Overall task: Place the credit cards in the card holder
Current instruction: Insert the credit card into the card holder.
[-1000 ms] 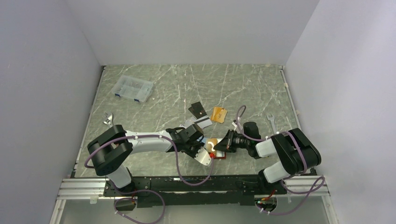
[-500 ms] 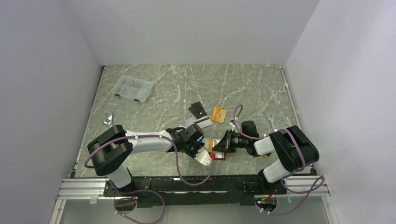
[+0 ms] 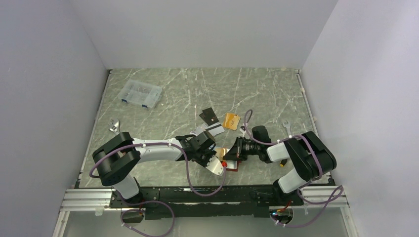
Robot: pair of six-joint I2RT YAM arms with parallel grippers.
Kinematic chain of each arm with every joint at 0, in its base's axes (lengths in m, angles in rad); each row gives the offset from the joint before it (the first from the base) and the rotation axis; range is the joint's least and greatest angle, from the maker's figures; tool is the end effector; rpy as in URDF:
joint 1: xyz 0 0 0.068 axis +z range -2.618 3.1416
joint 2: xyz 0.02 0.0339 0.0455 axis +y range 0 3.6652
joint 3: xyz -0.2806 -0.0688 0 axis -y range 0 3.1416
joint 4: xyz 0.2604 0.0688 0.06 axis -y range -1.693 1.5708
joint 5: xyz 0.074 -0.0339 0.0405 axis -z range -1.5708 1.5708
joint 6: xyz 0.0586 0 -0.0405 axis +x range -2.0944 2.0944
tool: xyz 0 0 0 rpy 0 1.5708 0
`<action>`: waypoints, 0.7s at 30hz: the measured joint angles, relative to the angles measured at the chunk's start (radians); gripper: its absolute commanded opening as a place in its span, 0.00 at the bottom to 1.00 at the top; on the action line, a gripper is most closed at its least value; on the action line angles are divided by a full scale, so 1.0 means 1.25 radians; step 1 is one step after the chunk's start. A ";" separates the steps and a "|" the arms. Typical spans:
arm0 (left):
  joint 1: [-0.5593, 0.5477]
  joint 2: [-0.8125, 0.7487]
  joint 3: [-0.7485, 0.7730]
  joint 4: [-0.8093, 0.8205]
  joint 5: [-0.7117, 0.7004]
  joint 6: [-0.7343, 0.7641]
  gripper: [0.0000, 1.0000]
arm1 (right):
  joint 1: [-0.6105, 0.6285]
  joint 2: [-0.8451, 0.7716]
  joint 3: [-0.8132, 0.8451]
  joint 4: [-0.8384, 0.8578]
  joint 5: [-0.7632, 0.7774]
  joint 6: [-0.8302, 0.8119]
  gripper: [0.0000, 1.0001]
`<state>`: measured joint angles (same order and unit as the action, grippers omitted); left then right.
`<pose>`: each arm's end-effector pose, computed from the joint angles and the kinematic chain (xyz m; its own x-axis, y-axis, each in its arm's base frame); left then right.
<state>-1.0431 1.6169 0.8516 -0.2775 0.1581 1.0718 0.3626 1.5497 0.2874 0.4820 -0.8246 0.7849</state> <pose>0.1576 -0.2887 0.1428 0.5761 0.7336 -0.3605 0.8093 -0.4501 0.3773 0.2009 0.1222 0.0841 -0.9804 0.1412 -0.1377 -0.0507 0.4944 0.8677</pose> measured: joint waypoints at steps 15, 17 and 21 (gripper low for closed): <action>0.000 0.000 0.000 -0.002 -0.005 -0.016 0.00 | 0.092 -0.044 0.013 -0.021 0.129 0.054 0.34; 0.000 0.000 0.000 -0.002 -0.005 -0.017 0.00 | 0.100 -0.099 0.016 -0.076 0.174 0.042 0.48; 0.000 0.000 0.000 0.001 -0.006 -0.023 0.00 | 0.102 -0.192 0.016 -0.158 0.239 0.028 0.57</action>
<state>-1.0431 1.6165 0.8513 -0.2760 0.1505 1.0435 0.4900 1.3098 0.3080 0.2848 -0.5262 0.8200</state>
